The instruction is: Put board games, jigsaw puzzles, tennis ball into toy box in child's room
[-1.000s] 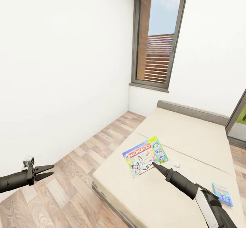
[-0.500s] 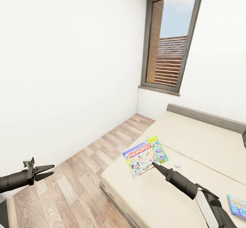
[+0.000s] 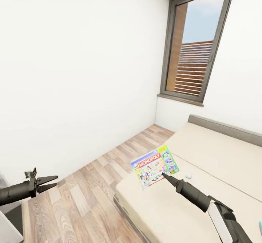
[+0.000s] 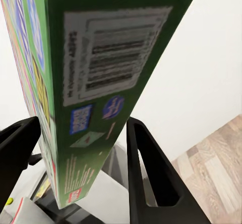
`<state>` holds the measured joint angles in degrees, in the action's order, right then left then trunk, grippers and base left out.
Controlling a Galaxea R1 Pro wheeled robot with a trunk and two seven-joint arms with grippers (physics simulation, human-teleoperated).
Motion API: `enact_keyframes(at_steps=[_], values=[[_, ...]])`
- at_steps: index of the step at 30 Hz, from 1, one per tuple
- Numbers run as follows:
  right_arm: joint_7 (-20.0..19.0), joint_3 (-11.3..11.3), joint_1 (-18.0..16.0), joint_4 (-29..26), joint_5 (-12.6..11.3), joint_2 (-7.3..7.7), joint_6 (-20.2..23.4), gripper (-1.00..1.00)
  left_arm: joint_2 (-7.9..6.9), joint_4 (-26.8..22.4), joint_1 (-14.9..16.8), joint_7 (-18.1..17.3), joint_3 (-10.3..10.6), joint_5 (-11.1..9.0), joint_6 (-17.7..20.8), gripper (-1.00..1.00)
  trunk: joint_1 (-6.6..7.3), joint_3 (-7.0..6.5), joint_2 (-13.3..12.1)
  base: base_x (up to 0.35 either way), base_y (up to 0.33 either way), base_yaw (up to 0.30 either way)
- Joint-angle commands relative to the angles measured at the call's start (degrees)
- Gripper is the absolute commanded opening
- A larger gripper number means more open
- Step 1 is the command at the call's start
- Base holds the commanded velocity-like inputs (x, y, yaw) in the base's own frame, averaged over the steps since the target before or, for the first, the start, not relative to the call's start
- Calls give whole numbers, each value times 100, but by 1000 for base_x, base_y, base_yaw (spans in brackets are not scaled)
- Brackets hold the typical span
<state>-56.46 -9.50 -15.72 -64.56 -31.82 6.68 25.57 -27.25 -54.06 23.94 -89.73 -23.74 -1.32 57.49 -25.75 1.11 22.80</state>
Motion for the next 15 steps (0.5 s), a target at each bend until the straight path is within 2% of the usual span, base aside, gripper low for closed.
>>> enact_keyframes(at_steps=[1, 15], values=[[7, -4, -4, -2, -41, 4, 50, -100, 0, 1, 6, -27, 1, 9, 61, 100, -4, 3, 11, 0, 0, 191], [33, -2, -6, 5, -43, 3, 54, -100, 0, 6, 6, -27, 1, 16, 61, 100, -4, -107, 11, 0, 0, 191]])
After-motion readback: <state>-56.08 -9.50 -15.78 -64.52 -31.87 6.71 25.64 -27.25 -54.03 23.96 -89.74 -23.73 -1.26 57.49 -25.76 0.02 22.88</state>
